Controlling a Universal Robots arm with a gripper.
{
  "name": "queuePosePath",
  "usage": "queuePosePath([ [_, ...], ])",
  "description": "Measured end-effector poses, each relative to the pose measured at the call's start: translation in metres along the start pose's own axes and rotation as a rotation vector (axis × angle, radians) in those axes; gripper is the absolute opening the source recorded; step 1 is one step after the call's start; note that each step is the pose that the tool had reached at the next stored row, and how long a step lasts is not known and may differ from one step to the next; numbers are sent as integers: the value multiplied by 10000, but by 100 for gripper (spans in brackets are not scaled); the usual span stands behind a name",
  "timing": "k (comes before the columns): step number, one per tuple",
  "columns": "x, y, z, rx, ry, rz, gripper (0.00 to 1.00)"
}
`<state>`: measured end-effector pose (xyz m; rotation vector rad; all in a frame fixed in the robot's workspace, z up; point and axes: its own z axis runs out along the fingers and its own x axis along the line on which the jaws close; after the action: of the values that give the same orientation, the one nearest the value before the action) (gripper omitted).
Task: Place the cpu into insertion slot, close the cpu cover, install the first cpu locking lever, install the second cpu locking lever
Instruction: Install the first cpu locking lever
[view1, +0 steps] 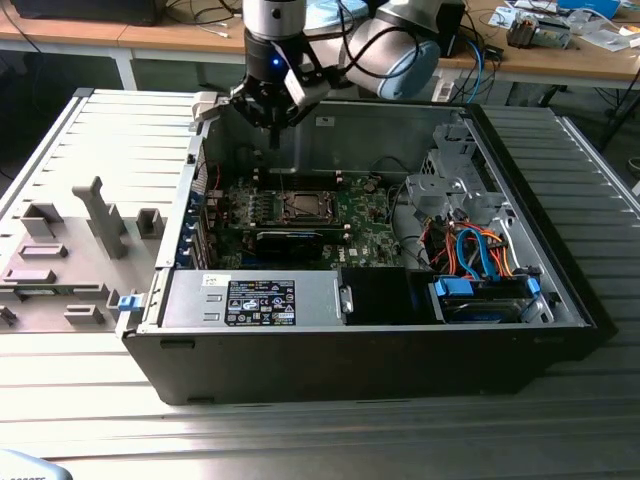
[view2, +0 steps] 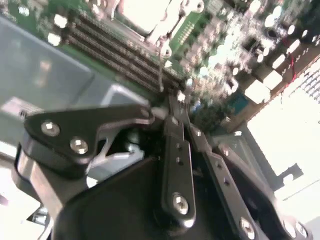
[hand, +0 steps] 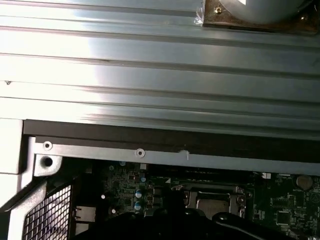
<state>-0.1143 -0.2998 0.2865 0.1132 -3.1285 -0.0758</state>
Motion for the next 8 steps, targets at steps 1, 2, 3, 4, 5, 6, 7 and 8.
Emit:
queuePosePath([
  [1, 16, -24, 34, 0, 0, -4, 11],
  [2, 20, -35, 52, 0, 1, -10, 11],
  [3, 22, -50, 80, 1, 2, -34, 11],
  [4, 22, -58, 101, 1, 5, -65, 11],
  [5, 22, -62, 118, 1, 7, -94, 11],
  [6, 22, -65, 148, 0, 9, -131, 11],
  [7, 22, -66, 167, 0, 9, -145, 11],
  [8, 18, -67, 182, 1, 10, -156, 11],
])
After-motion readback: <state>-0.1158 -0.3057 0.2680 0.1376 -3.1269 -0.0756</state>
